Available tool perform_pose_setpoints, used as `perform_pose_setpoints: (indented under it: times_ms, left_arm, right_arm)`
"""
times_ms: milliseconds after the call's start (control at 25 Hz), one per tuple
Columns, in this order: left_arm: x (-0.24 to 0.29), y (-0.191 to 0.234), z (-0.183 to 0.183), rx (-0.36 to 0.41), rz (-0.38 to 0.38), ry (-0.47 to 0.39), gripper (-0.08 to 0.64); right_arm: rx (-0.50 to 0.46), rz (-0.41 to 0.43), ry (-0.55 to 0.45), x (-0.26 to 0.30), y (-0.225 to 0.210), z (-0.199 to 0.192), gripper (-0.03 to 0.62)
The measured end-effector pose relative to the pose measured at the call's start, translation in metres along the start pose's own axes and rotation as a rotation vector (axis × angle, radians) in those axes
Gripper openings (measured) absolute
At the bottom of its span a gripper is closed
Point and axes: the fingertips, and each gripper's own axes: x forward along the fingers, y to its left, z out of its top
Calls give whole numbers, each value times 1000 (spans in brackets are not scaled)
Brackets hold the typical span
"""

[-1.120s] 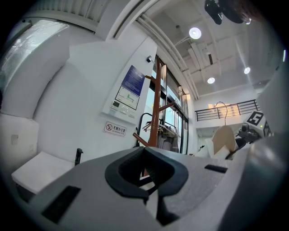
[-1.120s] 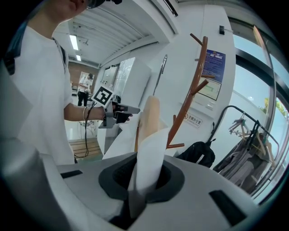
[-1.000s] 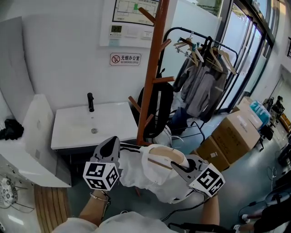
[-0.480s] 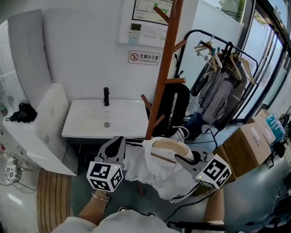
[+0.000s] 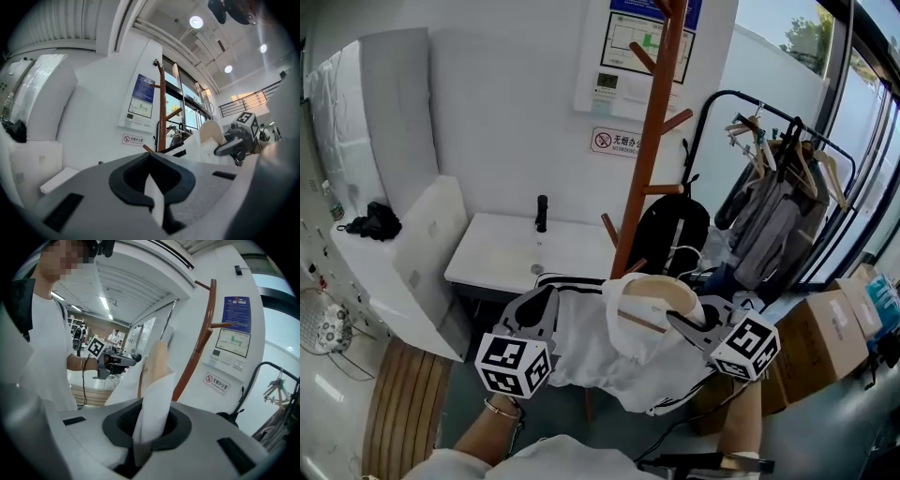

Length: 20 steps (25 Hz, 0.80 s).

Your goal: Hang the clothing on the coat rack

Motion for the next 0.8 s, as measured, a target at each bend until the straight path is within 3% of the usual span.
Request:
perform_pose_setpoints:
  times_ms: [320,800]
  left_arm:
    - [10,-2,1,6,14,3,5]
    - [27,-9,27,54,20,-62,3]
  right_arm:
    - [-30,23,18,9,-20,-1,40]
    - [-45,100,0,7,-69,9,40]
